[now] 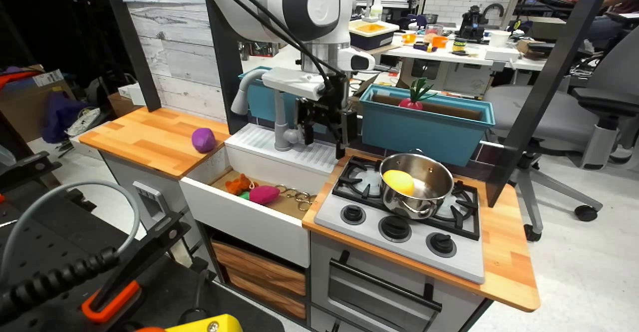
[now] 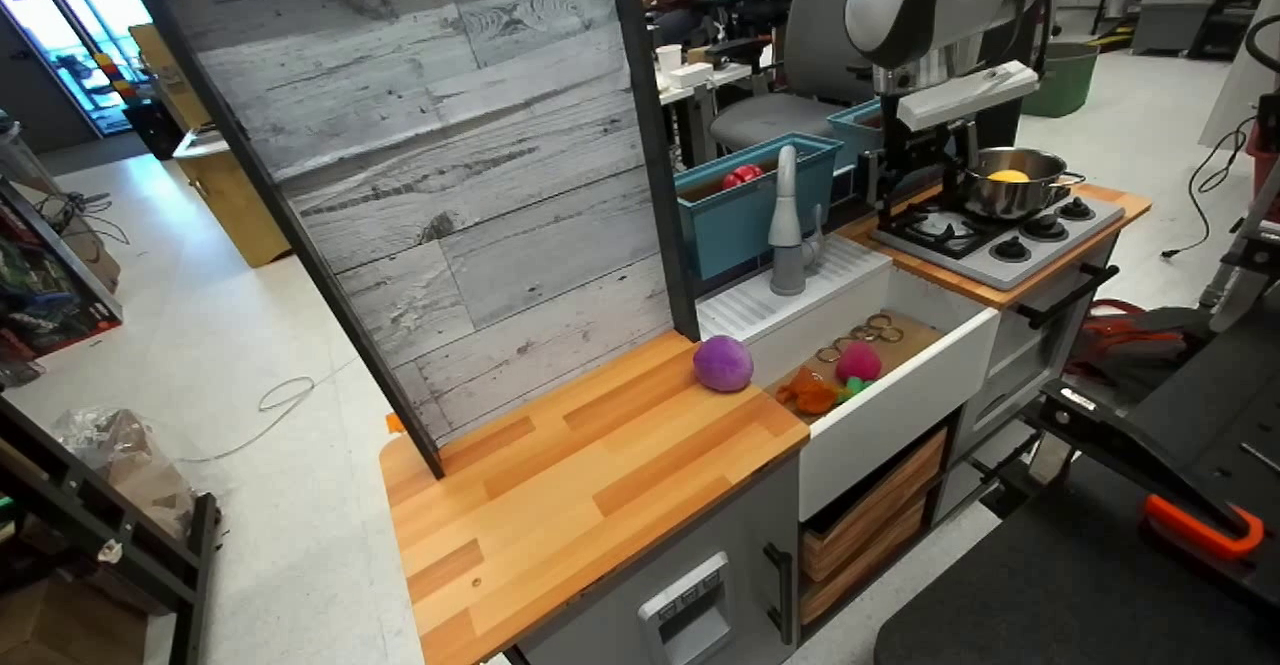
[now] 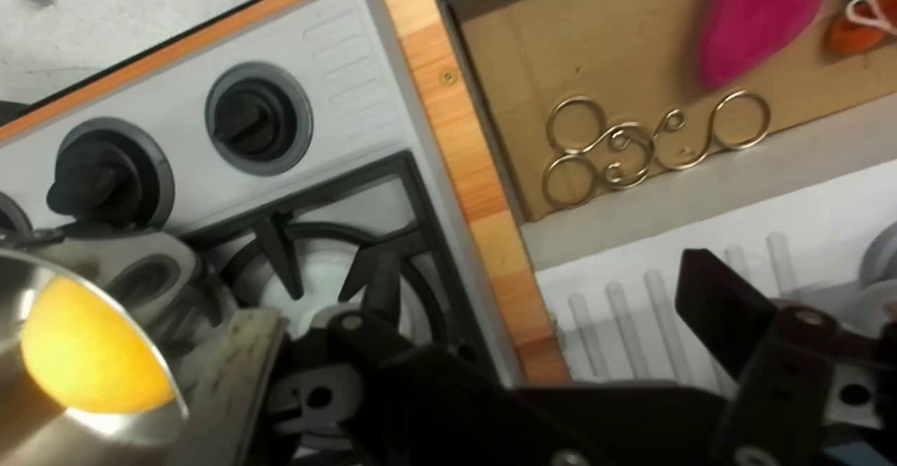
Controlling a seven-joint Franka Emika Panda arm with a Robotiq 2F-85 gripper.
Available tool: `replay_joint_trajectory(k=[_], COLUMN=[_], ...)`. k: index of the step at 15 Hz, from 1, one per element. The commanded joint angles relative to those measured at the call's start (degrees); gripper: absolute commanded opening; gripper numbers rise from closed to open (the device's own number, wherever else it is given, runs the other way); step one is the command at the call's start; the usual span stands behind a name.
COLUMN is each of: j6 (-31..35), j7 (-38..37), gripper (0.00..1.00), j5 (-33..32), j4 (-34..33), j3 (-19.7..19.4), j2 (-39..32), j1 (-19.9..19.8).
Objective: Move the pot on the stove to the right
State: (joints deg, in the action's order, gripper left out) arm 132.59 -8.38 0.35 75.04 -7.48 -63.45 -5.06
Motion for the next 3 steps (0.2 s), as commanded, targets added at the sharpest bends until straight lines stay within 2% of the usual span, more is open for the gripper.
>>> replay_joint_trajectory(k=[1,3], j6=[-0.22,-0.22], j7=[-0.26,-0.42], gripper=[1.0,1.0], j5=[-0.15,-0.16], j4=[0.78,0.35], j3=[0.4,0.33], j2=[0.6,0.29], j1=[-0.07,-0.12])
